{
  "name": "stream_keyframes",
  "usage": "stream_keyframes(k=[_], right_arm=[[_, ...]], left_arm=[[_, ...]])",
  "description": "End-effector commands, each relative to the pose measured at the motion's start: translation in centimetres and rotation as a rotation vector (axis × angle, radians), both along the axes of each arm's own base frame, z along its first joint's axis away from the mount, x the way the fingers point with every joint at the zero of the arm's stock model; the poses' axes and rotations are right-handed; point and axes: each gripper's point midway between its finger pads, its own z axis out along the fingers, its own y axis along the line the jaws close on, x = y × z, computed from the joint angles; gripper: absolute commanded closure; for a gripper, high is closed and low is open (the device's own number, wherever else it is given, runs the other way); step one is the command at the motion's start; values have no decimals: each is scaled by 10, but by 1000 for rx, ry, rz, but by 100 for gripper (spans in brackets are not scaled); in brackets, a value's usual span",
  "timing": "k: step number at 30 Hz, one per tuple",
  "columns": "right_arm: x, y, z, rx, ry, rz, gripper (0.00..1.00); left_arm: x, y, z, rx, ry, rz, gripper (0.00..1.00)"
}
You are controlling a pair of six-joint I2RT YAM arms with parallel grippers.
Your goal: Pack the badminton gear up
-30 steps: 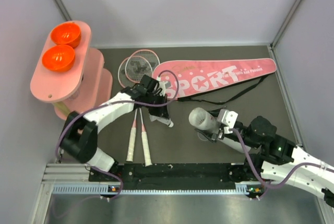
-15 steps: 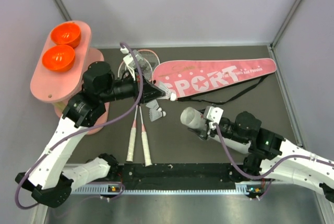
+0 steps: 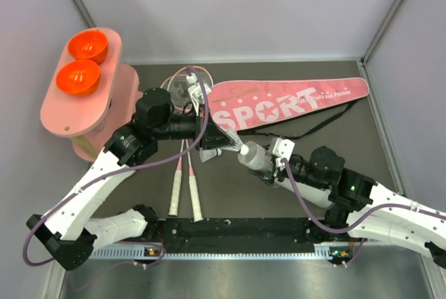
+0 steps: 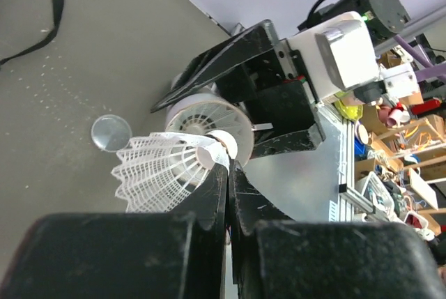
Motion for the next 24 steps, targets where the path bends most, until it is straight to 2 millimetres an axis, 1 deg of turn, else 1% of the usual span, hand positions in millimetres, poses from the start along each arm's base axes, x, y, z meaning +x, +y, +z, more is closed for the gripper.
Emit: stream_keyframes(k=[1, 3, 4, 6, 7, 8, 9, 10, 11, 12, 14, 16, 18, 19, 20, 21, 22, 24], right_arm=[[-2, 4, 38, 129, -4, 2, 57], [-3, 5, 39, 134, -5, 6, 57], [-2, 4, 40, 136, -4, 4, 57], [-4, 2, 43, 146, -11, 6, 57], [-4, 1, 43, 146, -11, 6, 57], [-4, 0, 43, 148, -14, 3, 57], [-5, -2, 44, 155, -18, 3, 57], [-6, -3, 42, 154, -17, 2, 57], [-6, -4, 42, 154, -20, 0, 57], [-7, -7, 44, 164, -25, -1, 57], [-7, -7, 40, 158, -23, 0, 57], [-8, -8, 40, 158, -27, 4, 57], [-9, -8, 40, 157, -28, 8, 57], [-10, -8, 40, 157, -28, 10, 57], [-10, -9, 40, 157, -31, 12, 57], [-11, -9, 41, 160, -32, 16, 57], [-11, -9, 41, 159, -33, 18, 57], [-12, -10, 43, 165, -40, 21, 57]], left_arm=[[-12, -22, 17, -65, -43, -56, 97], [-12, -33, 9, -44, -30, -64, 97], [-16, -39, 8, -37, -24, -69, 98], [-16, -45, 3, -21, -6, -82, 93], [-15, -44, 1, -5, -1, -79, 89], [-9, -42, 1, 7, -14, -40, 82], [-8, -40, 3, 7, -26, -26, 52], [-7, -37, 7, 1, -37, -17, 37], [-12, -35, 16, -27, -51, -37, 17], [-14, -33, 20, -45, -48, -45, 2], [-14, -28, 29, -78, -61, -45, 2], [-8, -23, 29, -79, -58, -18, 2], [-1, -17, 24, -64, -44, 17, 2], [7, -13, 17, -47, -27, 49, 6], [11, -10, 12, -36, -14, 67, 8], [16, -8, 3, -12, 14, 89, 10], [22, -5, -1, 2, 22, 117, 14], [27, -6, -15, 51, 56, 133, 17]])
